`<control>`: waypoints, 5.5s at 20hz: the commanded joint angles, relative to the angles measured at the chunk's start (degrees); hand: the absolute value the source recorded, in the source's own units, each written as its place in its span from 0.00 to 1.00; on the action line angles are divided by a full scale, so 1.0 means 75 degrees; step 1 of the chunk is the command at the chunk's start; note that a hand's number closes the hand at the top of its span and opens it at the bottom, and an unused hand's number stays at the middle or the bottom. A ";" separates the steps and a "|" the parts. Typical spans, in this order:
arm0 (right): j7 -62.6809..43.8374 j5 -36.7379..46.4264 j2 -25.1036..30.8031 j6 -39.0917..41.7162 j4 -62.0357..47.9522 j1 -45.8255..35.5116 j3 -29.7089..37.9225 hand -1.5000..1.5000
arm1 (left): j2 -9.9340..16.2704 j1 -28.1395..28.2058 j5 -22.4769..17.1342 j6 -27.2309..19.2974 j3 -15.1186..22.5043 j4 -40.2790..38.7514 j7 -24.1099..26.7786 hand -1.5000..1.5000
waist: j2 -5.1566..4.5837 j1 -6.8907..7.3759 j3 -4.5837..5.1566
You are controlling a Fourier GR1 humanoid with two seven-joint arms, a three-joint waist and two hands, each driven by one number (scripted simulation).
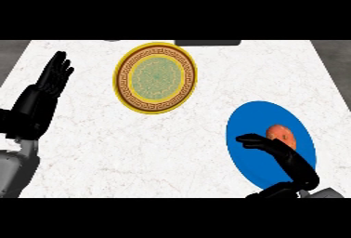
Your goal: Pick the squash from the plate and place it in the plate
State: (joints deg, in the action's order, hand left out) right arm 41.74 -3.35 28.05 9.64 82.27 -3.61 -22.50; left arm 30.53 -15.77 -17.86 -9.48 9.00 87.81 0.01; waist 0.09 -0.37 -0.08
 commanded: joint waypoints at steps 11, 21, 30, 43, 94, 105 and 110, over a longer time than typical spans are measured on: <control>-0.3330 0.1621 0.3408 0.0546 0.1991 -0.0548 0.1189 0.00 | 0.0126 0.0086 0.0067 0.0142 -0.0289 0.0512 -0.0472 0.50 | 0.0049 0.0029 0.0042; -0.5374 0.2528 0.3981 0.2632 0.2512 -0.1196 0.0302 0.00 | -0.0332 -0.0052 0.0322 0.0214 -0.0321 0.0085 -0.0256 0.50 | -0.0019 0.0075 0.0016; -0.6202 0.4501 0.2516 0.2265 0.2086 -0.1139 0.0002 0.00 | -0.0671 -0.0105 0.0826 0.0285 -0.0449 0.0338 -0.0730 0.50 | -0.0009 0.0063 0.0009; -0.5305 0.6249 0.1397 0.2516 0.0035 -0.1491 0.0273 0.00 | -0.1087 0.0097 0.1179 0.0904 -0.1044 0.0475 -0.0617 0.50 | -0.0013 0.0060 0.0010; -1.6834 1.1694 -0.3733 -0.2366 0.2319 -0.2928 -0.2059 1.00 | -0.1521 -0.0033 0.1627 0.1428 -0.1271 0.0704 -0.0964 0.50 | 0.0045 0.0227 0.0030; -1.6861 1.0094 -0.3734 -0.3079 -0.0171 -0.5603 -0.0789 1.00 | -0.1587 -0.0583 0.1523 0.1589 -0.1294 0.0322 -0.0989 0.50 | -0.0126 0.0692 0.0020; -1.6343 0.9516 -0.3734 -0.3841 -0.1574 -0.6311 0.0014 1.00 | -0.1637 -0.0614 0.1679 0.1599 -0.1221 0.0145 -0.0712 0.50 | -0.0200 0.0786 0.0021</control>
State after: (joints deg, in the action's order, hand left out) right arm -69.45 70.82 0.73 -12.60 77.71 -46.24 -25.38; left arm 18.23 -20.08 -5.64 2.14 -0.29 89.65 -6.34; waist -1.02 4.79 0.09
